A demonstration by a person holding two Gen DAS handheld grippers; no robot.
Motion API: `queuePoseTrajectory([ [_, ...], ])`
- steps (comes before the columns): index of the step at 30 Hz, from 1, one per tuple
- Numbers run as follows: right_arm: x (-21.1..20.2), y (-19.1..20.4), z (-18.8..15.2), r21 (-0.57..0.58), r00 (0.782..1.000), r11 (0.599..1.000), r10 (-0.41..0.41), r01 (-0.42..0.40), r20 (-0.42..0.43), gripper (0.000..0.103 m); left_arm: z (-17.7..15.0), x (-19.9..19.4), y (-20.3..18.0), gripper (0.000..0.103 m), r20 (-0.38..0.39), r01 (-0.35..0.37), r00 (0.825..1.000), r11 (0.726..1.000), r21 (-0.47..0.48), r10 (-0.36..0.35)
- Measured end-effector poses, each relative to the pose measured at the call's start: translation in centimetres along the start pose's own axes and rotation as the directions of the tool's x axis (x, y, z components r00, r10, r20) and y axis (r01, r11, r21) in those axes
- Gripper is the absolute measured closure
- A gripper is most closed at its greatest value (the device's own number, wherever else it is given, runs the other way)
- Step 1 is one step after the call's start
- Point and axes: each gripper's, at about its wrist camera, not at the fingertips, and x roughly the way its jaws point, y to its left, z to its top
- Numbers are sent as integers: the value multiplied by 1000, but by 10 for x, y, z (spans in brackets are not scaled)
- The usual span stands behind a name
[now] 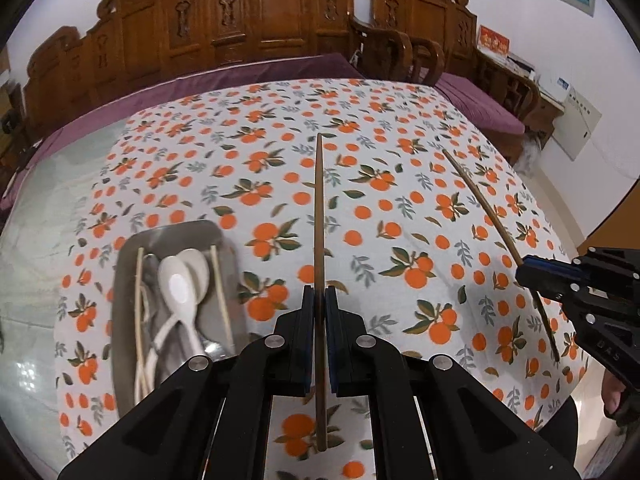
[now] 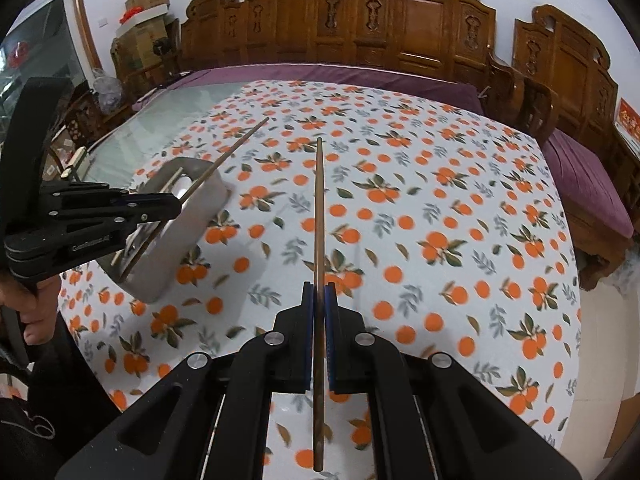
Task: Organize utensils
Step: 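Carry the chopstick into the grey tray and open the left tool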
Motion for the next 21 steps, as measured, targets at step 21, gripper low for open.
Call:
queuePoseTrajectory([
  [21, 29, 67, 24, -66, 998, 996, 62, -63, -19, 97, -29, -14, 95, 98, -48, -18, 999, 999, -41, 16],
])
